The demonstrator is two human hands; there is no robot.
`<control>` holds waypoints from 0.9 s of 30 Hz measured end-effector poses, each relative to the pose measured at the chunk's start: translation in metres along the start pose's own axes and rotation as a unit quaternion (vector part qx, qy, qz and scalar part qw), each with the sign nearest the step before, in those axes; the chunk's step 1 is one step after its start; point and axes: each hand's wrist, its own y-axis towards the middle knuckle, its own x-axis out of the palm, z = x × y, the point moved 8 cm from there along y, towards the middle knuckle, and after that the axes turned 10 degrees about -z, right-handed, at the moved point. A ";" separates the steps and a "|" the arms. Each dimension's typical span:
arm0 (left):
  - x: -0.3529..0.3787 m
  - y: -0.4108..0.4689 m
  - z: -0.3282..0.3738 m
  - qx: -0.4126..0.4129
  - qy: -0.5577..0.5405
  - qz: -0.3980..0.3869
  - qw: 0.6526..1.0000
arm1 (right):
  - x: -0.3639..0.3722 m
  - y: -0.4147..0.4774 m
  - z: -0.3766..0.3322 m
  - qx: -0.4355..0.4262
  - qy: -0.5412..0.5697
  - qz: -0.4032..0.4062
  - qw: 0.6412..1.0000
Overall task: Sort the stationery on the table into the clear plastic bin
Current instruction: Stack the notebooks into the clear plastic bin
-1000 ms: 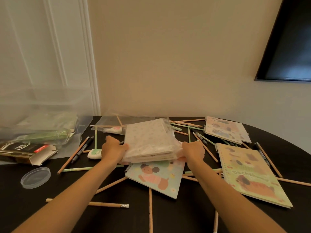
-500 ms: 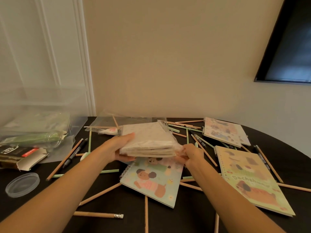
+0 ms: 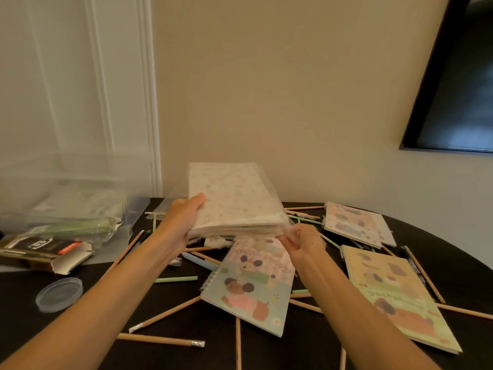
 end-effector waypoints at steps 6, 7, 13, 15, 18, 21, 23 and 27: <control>-0.025 0.017 0.020 0.023 -0.041 0.030 0.998 | 0.056 0.007 -0.001 -0.050 0.031 -0.102 0.993; -0.026 0.019 0.023 0.025 -0.047 0.030 0.998 | 0.063 0.007 -0.004 -0.054 0.060 -0.124 0.989; -0.048 0.067 0.031 0.001 -0.094 0.057 0.994 | 0.132 0.035 0.000 -0.024 0.183 -0.213 0.959; -0.048 0.082 0.036 -0.008 -0.106 0.046 0.993 | 0.161 0.040 -0.004 -0.015 0.199 -0.249 0.948; -0.050 0.103 0.053 -0.011 -0.069 0.020 0.997 | 0.208 0.049 -0.012 0.002 0.162 -0.274 0.948; -0.056 0.115 0.082 -0.004 0.006 0.020 1.000 | 0.237 0.063 -0.023 0.008 0.135 -0.219 0.966; -0.066 0.122 0.106 0.003 0.039 0.028 0.999 | 0.260 0.068 -0.032 0.019 0.131 -0.201 0.971; -0.097 0.127 0.139 -0.029 0.169 0.023 0.985 | 0.304 0.062 -0.048 0.028 0.122 -0.179 0.976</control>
